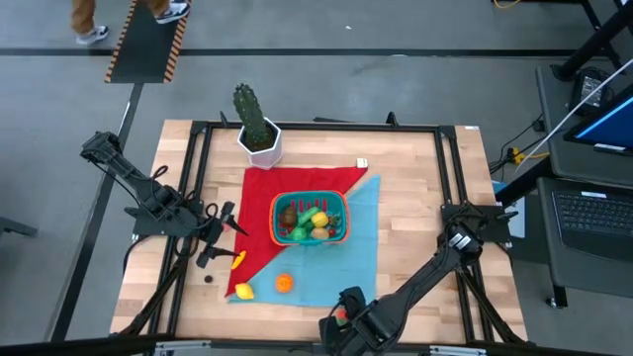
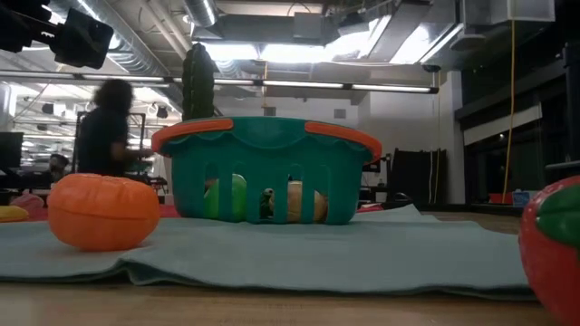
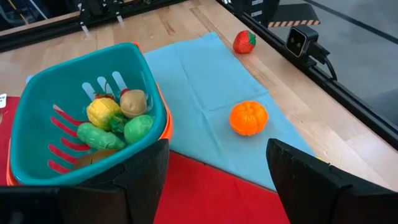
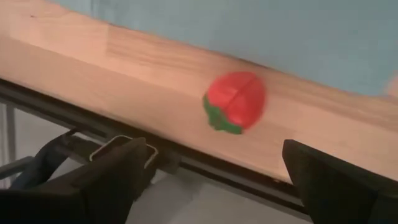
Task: Build produce basket
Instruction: Put the red strawberry into the blue basket
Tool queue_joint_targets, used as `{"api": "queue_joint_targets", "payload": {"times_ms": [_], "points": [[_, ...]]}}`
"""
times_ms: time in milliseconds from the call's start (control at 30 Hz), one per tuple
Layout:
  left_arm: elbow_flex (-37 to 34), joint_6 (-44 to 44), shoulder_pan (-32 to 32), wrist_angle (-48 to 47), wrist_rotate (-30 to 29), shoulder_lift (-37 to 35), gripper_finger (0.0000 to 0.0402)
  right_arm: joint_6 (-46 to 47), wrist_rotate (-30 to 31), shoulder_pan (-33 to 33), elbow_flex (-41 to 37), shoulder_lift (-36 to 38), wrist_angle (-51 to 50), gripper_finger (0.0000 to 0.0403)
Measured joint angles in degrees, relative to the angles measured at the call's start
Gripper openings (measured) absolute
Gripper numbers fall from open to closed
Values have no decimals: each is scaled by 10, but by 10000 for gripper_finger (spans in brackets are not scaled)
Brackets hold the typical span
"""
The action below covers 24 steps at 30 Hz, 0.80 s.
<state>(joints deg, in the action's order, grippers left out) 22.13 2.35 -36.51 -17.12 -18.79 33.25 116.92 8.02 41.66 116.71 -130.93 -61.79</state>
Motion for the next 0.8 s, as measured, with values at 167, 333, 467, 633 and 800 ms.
{"api": "queue_joint_targets", "payload": {"times_ms": [167,333,467,633,800], "points": [[0,0,0,-3,0,0,263,0,-3,-9,0,-17,18,377],[0,0,0,-2,0,0,263,13,-6,-18,0,-28,7,377],[0,0,0,-2,0,0,263,41,-6,-22,0,-33,-5,377],[0,0,0,-3,0,0,263,81,-7,-21,0,-33,-10,377],[0,0,0,-4,0,0,263,90,-22,-21,0,-36,-8,377]]}}
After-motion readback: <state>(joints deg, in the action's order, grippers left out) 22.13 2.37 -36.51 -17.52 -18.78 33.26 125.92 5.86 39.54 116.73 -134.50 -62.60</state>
